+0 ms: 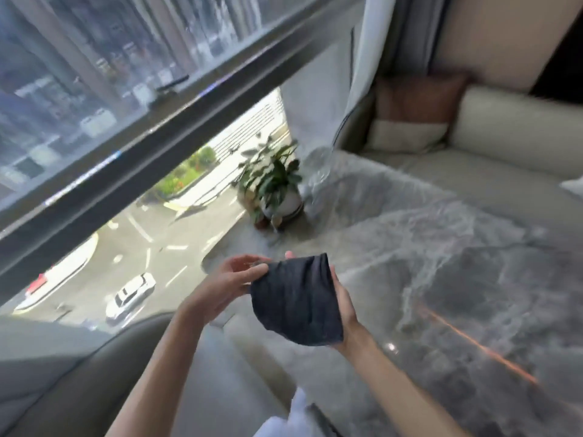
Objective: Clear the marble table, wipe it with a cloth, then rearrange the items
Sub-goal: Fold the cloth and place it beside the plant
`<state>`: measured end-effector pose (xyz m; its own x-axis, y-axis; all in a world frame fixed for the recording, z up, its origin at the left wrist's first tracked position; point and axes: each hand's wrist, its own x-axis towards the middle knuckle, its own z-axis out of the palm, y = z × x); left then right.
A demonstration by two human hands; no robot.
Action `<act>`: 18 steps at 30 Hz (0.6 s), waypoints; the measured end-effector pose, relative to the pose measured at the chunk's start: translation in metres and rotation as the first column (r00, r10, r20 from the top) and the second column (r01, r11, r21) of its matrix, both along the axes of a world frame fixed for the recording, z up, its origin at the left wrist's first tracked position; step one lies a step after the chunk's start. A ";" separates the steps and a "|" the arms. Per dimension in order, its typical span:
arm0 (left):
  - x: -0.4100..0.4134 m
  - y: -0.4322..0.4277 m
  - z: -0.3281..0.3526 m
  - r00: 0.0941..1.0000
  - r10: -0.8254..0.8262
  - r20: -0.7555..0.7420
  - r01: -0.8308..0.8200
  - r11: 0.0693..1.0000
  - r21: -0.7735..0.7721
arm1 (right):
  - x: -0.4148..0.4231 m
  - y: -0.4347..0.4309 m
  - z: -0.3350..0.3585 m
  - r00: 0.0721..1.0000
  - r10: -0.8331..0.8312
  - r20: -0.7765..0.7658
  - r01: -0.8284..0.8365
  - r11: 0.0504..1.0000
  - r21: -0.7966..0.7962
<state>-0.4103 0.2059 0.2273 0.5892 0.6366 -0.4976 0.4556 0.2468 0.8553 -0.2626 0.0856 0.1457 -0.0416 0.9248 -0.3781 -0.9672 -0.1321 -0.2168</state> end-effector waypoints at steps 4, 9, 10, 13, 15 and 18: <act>0.081 0.034 0.039 0.975 -0.205 0.080 0.196 0.975 0.108 | 0.063 0.010 0.035 0.983 -0.159 0.091 0.164 0.985 -0.046; 0.147 0.067 0.046 0.919 -0.381 0.102 0.367 0.920 0.136 | 0.117 0.000 0.046 0.840 -0.301 0.451 0.377 0.922 -0.086; 0.153 0.074 0.044 0.912 -0.399 0.093 0.385 0.913 0.139 | 0.122 0.001 0.044 0.767 -0.317 0.559 0.420 0.905 -0.063; 0.161 0.098 0.034 0.868 -0.495 0.038 0.480 0.857 0.186 | 0.125 0.011 0.041 0.513 -0.262 0.817 0.536 0.841 -0.067; 0.164 0.117 0.026 0.832 -0.554 -0.031 0.546 0.807 0.226 | 0.123 0.023 0.039 0.445 -0.175 0.878 0.552 0.826 -0.115; 0.162 0.149 0.008 0.792 -0.597 -0.130 0.609 0.760 0.227 | 0.118 0.040 0.029 0.473 -0.034 0.881 0.478 0.849 -0.224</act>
<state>-0.2483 0.3544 0.2358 0.8729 0.2609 -0.4122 0.4798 -0.3058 0.8224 -0.1451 0.1257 0.1745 0.7023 0.5878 -0.4014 -0.3597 -0.1935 -0.9128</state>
